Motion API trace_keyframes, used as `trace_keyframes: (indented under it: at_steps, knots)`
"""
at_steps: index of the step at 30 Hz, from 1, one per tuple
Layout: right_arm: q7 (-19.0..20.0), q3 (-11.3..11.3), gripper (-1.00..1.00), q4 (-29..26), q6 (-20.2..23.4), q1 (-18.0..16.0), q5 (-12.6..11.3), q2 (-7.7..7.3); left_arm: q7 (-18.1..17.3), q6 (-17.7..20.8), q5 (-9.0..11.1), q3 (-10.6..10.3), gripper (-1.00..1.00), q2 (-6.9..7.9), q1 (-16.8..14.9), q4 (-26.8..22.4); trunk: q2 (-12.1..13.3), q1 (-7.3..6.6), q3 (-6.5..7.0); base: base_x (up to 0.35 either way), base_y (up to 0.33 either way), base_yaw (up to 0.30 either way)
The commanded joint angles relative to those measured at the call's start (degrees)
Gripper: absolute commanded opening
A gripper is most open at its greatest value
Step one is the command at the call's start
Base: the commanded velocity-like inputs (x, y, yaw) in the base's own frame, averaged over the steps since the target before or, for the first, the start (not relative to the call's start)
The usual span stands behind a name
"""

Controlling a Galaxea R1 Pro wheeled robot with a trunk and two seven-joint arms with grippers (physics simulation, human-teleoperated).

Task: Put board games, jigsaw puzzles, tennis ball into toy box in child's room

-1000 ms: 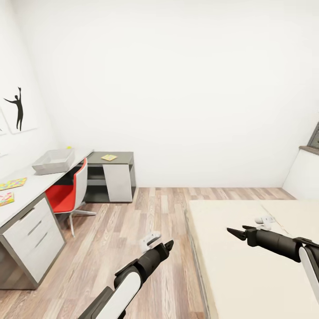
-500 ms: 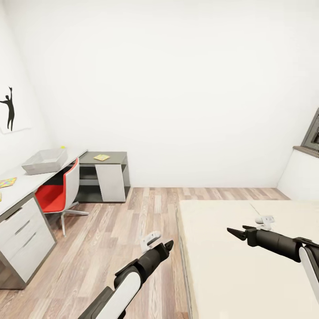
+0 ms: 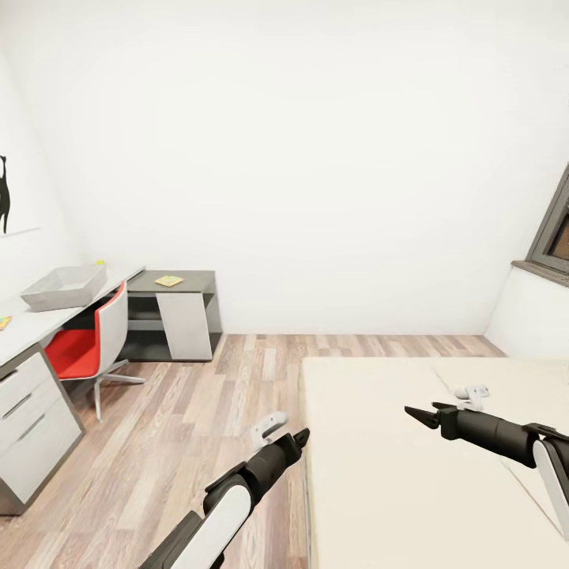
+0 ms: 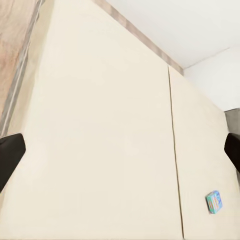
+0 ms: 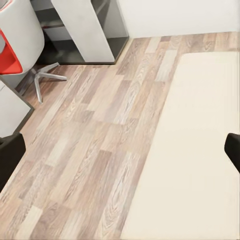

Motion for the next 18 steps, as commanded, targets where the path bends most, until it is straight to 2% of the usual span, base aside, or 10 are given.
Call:
trace_keyframes:
  at_steps: [1, 18]
  knots:
    - [-0.1, 0.0, 1.0, 0.0, 0.5, -0.1, -0.4, -0.01, 0.4, 0.1, 0.3, 0.0, 1.0, 0.0, -0.1, -0.1, -0.1, 0.04, -0.14, 0.0, -0.305, 0.0]
    - [-0.1, 0.0, 1.0, 0.0, 0.5, -0.1, -0.5, -0.02, 0.4, 0.1, 0.3, 0.0, 1.0, 0.0, -0.1, -0.1, -0.1, 0.04, -0.14, 0.0, -0.304, 0.0]
